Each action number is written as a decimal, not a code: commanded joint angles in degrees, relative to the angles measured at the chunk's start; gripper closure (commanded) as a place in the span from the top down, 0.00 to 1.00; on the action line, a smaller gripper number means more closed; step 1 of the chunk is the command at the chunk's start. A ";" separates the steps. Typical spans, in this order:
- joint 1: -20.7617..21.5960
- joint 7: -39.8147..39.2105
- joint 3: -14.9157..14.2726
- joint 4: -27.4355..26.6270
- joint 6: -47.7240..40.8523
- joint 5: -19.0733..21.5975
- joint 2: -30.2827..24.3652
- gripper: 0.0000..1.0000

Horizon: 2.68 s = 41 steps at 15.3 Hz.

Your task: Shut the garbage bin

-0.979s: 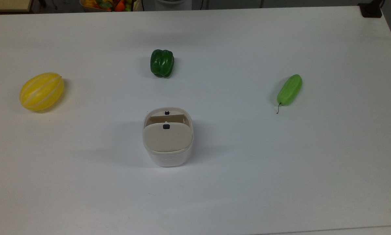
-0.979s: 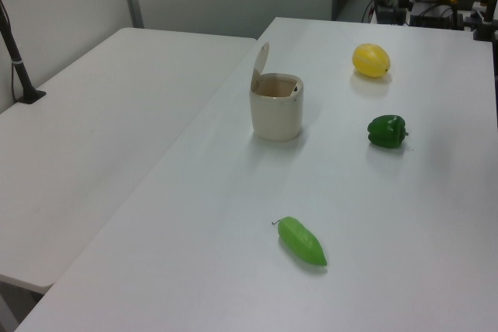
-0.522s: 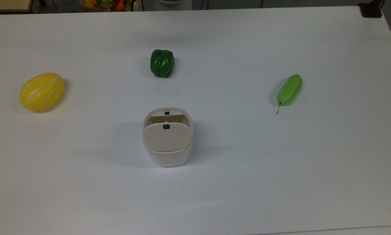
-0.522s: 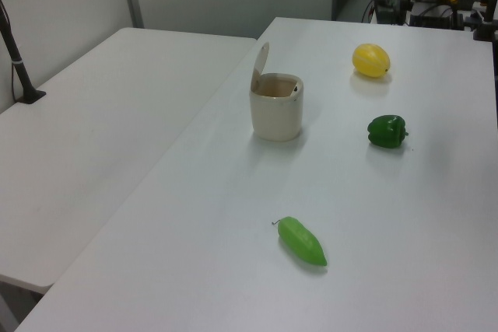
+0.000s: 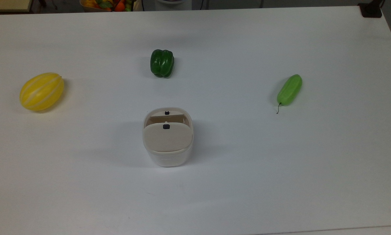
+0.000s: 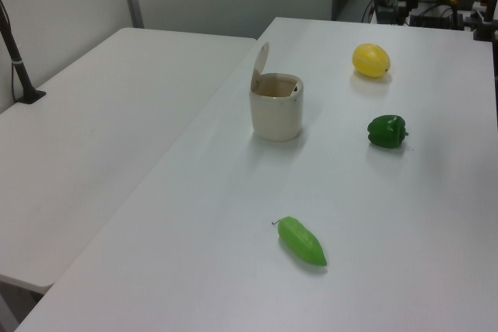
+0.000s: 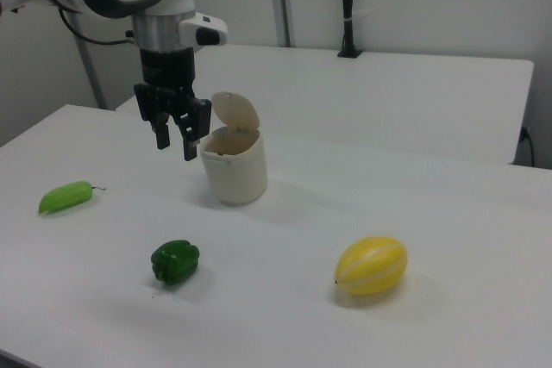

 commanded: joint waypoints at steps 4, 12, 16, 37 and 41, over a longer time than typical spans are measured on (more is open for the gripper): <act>0.79 0.19 0.14 2.12 6.07 2.85 0.56 0.00; 1.85 0.36 0.32 2.29 27.77 10.75 4.51 0.00; 3.42 6.40 0.49 4.40 37.71 11.73 8.29 0.00; 7.47 5.47 4.71 13.19 61.02 12.79 25.35 0.00; 7.03 3.27 4.71 11.79 60.49 12.61 25.44 0.00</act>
